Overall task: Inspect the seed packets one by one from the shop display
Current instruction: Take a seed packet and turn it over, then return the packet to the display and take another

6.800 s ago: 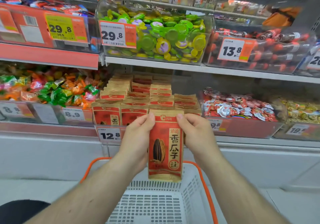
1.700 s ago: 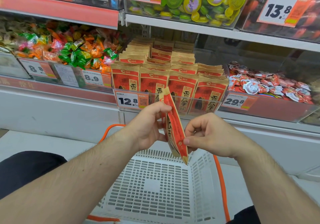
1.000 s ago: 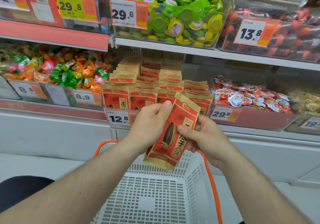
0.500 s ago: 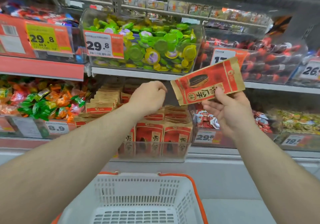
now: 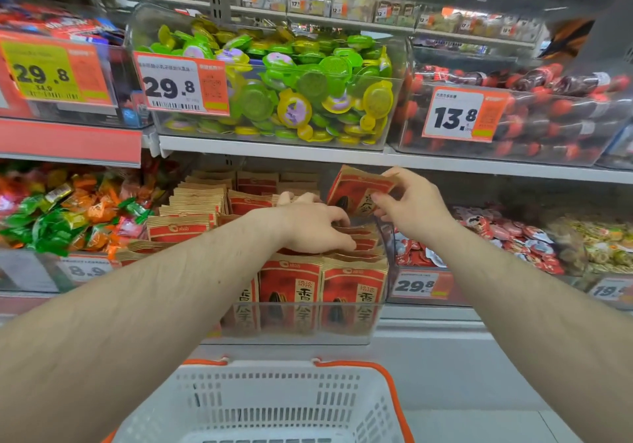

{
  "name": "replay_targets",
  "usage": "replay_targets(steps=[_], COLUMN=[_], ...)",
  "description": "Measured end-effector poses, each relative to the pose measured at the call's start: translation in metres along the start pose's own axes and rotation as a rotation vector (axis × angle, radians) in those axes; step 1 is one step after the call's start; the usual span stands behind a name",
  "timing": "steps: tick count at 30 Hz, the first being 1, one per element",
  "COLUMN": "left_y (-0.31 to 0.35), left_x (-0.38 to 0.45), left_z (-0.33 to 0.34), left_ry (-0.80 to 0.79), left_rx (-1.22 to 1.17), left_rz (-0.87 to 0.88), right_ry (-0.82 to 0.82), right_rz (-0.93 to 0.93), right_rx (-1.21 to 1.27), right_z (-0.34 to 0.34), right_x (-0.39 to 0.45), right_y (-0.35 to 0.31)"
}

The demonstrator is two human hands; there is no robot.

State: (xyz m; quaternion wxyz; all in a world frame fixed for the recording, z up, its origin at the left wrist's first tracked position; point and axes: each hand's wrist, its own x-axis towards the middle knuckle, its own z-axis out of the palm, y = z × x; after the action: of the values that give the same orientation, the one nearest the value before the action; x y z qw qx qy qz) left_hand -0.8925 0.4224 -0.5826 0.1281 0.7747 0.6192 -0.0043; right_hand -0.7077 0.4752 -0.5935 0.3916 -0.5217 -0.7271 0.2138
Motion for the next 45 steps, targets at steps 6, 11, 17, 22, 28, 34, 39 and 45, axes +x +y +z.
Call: replay_targets(steps=[6, 11, 17, 22, 28, 34, 39, 45], left_y=[0.003, 0.004, 0.001, 0.000, 0.001, 0.003, 0.005, 0.009], left_x=[-0.004, -0.011, -0.007, -0.004, -0.003, -0.005, -0.006, -0.021], left_z=[0.000, 0.001, 0.008, 0.011, 0.010, 0.008, 0.006, 0.005], left_ry=[-0.037, -0.077, -0.080, -0.087, -0.104, -0.124, -0.108, 0.243], left_rx=[0.042, 0.079, 0.071, 0.103, 0.112, 0.135, 0.155, 0.141], left_rz=[0.009, 0.028, 0.027, 0.041, 0.045, 0.036, -0.008, 0.007], right_ry=[-0.102, -0.140, -0.147, -0.331, -0.474, -0.724, -0.464, -0.295], right_rz=[0.053, 0.152, 0.115, 0.116, 0.252, 0.138, -0.028, -0.134], right_rx=[-0.257, -0.410, -0.592, -0.636, -0.389, -0.609, -0.693, -0.633], right_z=[0.017, 0.034, 0.051, 0.048, 0.043, 0.039, 0.035, 0.012], right_x=[0.028, 0.055, 0.081, 0.078, 0.070, 0.059, 0.051, 0.019], right_y=[0.002, 0.002, -0.010, -0.019, -0.013, -0.016, -0.011, -0.012])
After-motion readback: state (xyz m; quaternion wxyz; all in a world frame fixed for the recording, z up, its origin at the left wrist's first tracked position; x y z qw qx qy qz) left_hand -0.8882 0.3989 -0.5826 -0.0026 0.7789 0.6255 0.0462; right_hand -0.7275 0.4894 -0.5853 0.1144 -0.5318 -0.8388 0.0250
